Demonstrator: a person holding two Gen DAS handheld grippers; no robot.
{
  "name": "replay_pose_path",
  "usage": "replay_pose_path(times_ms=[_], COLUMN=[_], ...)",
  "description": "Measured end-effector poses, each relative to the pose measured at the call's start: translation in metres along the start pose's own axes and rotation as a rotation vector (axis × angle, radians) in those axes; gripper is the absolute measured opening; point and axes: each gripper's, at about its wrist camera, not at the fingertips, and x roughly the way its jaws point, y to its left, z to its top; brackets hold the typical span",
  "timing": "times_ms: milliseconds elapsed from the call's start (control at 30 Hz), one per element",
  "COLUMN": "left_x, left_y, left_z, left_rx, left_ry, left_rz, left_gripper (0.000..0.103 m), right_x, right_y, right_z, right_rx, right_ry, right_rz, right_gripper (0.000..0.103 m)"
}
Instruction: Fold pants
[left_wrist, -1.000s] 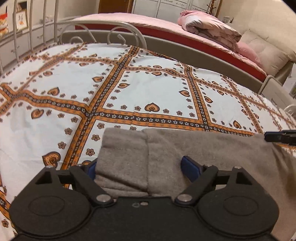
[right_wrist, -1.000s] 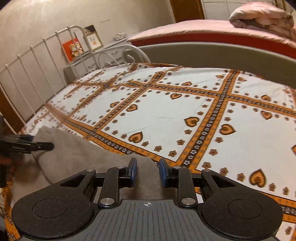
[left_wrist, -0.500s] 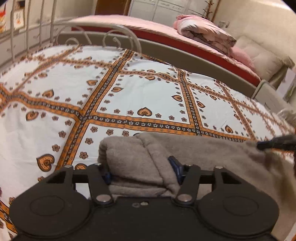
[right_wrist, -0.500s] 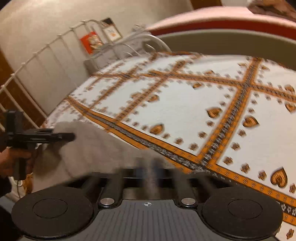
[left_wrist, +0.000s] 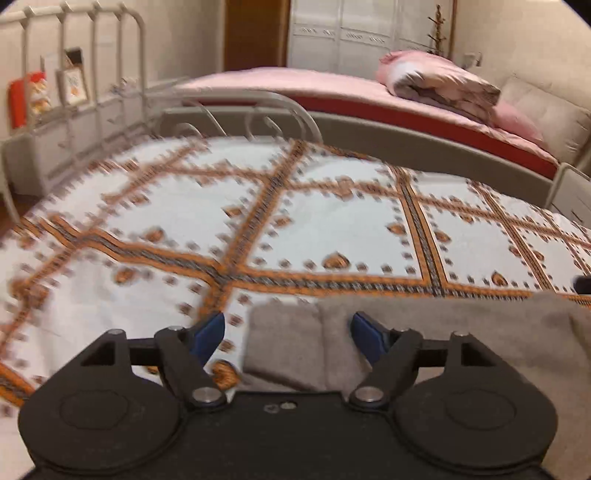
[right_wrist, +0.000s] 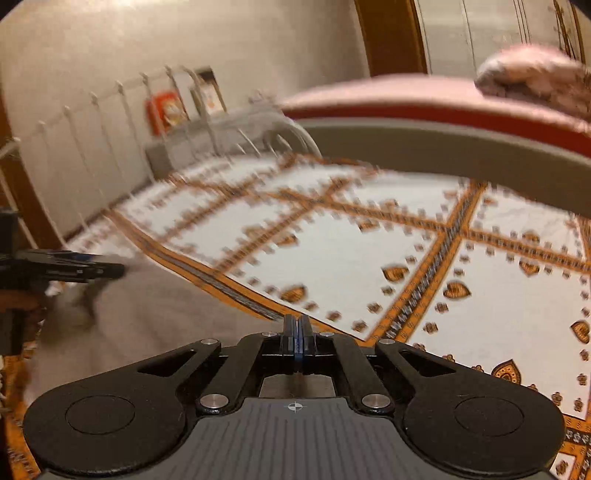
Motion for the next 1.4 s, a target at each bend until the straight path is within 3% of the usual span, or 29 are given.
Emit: replay_pose_path(times_ms=[67,133,233,300,367,433,533,600,667,733,800,1000,1067,1133,1200,1333,1400], left_x=[-0.019,-0.032,-0.023,0.004,0.011,0.005,-0.010,-0.017,-0.009,0.002,-0.005,-0.049,-0.055,-0.054,-0.047,-0.025,-0.023], left_y=[-0.003,-0.015,-0.048,-0.059,-0.062,-0.056,-0.048,-0.051,-0.056,-0.063,-0.067,-0.074,-0.081,-0.089,-0.091,-0.083,-0.083], left_z=[0.007,0.010,0.002,-0.016,-0.033,-0.025,-0.016,-0.019,-0.026,-0.034,-0.031,-0.027,-0.031,-0.034,-0.037,-0.048,-0.053], left_rx=[-0.003,0.000,0.080,0.165,0.248,0.215,0.143,0.164,0.200,0.234,0.221,0.084,0.092,0.131,0.155,0.193,0.235], left_ry=[-0.047,-0.076,-0.027,0.085,0.044,0.038,-0.006,-0.014,0.040,0.066,0.062,0.019,0.030,0.046,0.077,0.158,0.155], left_rz=[0.031,-0.015,-0.100,-0.058,-0.039,-0.043,-0.043,-0.045,-0.031,0.000,0.022,-0.058,-0.079,-0.068,-0.053,-0.009,-0.011], left_gripper=[0.068,0.069,0.075,0.075,0.078,0.083,0.085,0.089,0.090,0.093,0.092,0.096,0.097,0.097,0.097,0.097,0.097], right_x=[-0.005,-0.001,0.030,0.024,-0.003,-0.038,-0.089,-0.117,-0.134,-0.131,-0.164,-0.270,-0.304,-0.329,-0.356,-0.406,-0.432], right_y=[0.008,0.015,0.017,0.007,0.003,-0.011,-0.034,-0.054,-0.078,-0.107,-0.122,-0.148,-0.164,-0.176,-0.191,-0.210,-0.212], right_z=[-0.005,-0.012,-0.028,-0.029,-0.023,-0.021,-0.035,-0.053,-0.075,-0.098,-0.106,-0.107,-0.120,-0.135,-0.158,-0.192,-0.201], right_rx=[-0.008,-0.010,-0.018,0.055,0.080,0.102,0.071,0.101,0.144,0.218,0.354,0.492,0.559,0.603,0.704,0.890,0.920], right_ry=[-0.002,0.015,0.160,0.111,0.026,-0.030,-0.049,-0.024,0.036,0.181,0.055,-0.199,-0.244,-0.250,-0.282,-0.355,-0.383], right_rz=[0.015,0.033,-0.074,-0.087,-0.177,-0.178,-0.257,-0.319,-0.393,-0.498,-0.446,-0.572,-0.613,-0.672,-0.701,-0.711,-0.775], right_gripper=[0.001,0.001,0.000,0.000,0.000,0.000,0.000,0.000,0.000,0.000,0.000,0.000,0.001,0.012,0.074,0.077,0.076])
